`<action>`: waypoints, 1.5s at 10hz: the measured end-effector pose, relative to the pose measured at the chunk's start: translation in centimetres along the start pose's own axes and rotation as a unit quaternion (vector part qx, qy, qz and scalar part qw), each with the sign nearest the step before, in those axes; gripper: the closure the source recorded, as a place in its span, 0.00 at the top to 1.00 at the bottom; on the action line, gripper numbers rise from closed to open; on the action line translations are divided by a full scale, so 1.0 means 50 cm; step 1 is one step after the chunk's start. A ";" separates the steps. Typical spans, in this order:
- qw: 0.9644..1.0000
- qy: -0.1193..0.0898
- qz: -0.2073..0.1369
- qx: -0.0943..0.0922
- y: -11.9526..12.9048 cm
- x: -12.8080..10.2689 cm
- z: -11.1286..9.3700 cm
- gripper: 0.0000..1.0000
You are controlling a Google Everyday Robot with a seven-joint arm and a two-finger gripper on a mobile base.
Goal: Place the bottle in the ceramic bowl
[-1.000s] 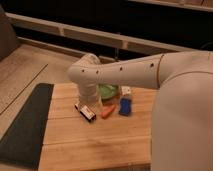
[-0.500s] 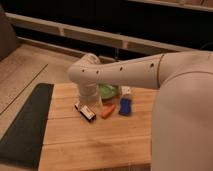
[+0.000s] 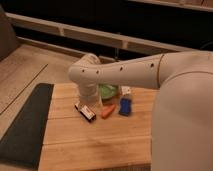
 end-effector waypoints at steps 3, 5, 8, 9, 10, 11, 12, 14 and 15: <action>1.000 0.000 0.000 0.000 0.000 0.000 0.000 0.65; 1.000 0.000 0.000 0.000 0.000 0.000 0.000 0.65; 0.999 -0.014 0.022 0.029 -0.054 -0.030 -0.008 0.65; 0.998 -0.022 0.041 0.043 -0.089 -0.041 -0.019 0.65; 0.997 -0.028 0.056 0.051 -0.116 -0.047 -0.027 0.65; 0.994 -0.038 0.079 0.063 -0.159 -0.053 -0.040 0.65; 0.992 -0.043 0.093 0.070 -0.189 -0.052 -0.047 0.65; 0.987 -0.056 0.124 0.080 -0.263 -0.051 -0.060 0.65; 0.986 -0.062 0.132 0.082 -0.286 -0.053 -0.065 0.65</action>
